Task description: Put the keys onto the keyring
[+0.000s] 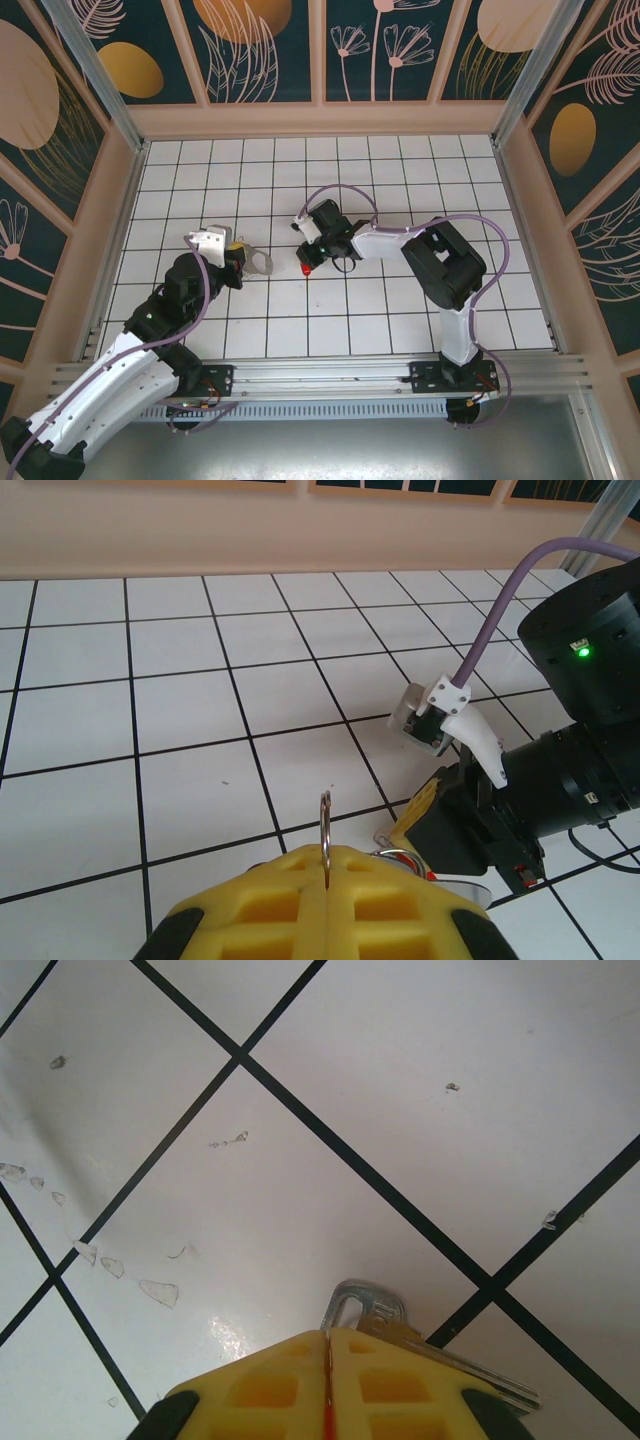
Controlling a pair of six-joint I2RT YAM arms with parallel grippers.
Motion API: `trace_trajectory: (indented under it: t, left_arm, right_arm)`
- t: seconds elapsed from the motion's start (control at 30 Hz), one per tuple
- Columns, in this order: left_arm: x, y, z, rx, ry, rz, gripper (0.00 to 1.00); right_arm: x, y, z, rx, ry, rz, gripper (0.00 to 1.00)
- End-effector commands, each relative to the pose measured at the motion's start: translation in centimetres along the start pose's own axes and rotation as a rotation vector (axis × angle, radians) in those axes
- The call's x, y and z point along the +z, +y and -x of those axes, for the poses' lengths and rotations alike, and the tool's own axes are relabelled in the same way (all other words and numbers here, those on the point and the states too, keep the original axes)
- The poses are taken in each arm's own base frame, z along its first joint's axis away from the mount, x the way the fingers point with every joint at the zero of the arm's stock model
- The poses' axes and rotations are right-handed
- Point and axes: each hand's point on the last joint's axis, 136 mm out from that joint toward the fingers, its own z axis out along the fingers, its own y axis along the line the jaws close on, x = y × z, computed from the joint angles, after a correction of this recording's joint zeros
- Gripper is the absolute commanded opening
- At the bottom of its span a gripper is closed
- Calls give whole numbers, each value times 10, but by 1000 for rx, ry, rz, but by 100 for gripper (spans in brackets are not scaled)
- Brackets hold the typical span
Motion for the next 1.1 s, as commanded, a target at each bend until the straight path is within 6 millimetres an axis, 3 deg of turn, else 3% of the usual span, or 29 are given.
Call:
trace_trajectory:
  t: [0.0,0.13,0.47,0.87,1.07]
  left_arm:
    - [-1,-3,10,9,-44,-17,0]
    - [-1,-3,11,9,-45,-18,0]
    - [-2,-3,11,9,-47,-20,0]
    - [-2,-4,12,10,-50,-21,0]
    - [-1,-5,11,13,-44,-28,0]
  right_arm:
    - [5,2,-1,-14,0,15,10]
    - [5,2,-1,-14,0,19,17]
    - [9,3,-5,-11,7,30,18]
    - [2,2,-2,-19,-7,26,0]
    - [-27,12,6,-107,-91,43,0]
